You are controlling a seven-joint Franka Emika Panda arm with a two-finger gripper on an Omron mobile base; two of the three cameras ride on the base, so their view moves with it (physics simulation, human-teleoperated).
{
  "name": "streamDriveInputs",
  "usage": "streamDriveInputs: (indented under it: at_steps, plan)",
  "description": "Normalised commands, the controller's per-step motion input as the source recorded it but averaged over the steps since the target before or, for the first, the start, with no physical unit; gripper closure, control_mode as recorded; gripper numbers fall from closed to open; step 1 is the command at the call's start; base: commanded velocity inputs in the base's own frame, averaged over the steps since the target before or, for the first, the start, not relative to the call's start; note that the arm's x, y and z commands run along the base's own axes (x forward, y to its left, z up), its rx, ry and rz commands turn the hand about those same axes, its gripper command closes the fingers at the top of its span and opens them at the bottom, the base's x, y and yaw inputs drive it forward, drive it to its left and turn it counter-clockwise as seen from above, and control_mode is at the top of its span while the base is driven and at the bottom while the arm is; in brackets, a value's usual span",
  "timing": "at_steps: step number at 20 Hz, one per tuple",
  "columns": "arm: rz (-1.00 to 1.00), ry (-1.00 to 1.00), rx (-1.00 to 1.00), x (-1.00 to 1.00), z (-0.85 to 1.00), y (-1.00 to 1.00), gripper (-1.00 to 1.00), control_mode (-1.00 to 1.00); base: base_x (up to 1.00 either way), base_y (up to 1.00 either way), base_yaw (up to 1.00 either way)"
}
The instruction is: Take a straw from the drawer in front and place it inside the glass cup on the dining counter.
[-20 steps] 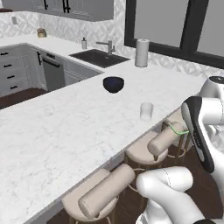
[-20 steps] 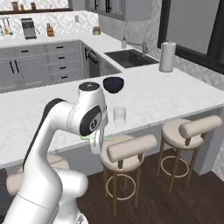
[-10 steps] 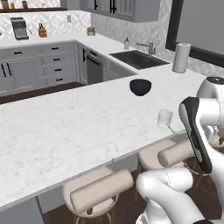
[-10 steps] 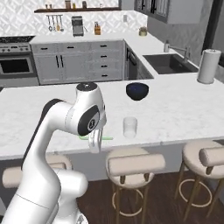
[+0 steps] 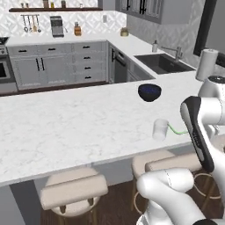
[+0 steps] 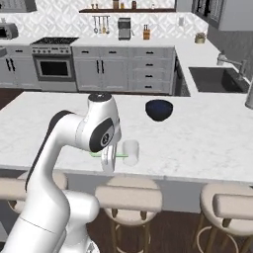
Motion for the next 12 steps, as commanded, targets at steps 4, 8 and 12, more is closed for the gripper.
streamDriveInputs:
  at_steps: [4, 8, 12]
  plan:
    - [0.00, 0.00, 0.00, 0.00, 0.00, 0.00, 1.00, 1.00, 0.29, -0.49, 0.46]
    - [0.00, 0.00, 0.00, 0.00, 0.00, 0.00, 1.00, 1.00, 0.39, -0.44, 0.47]
    - [0.00, 0.00, 0.00, 0.00, 0.00, 0.00, 1.00, 1.00, 0.28, -0.42, 0.33]
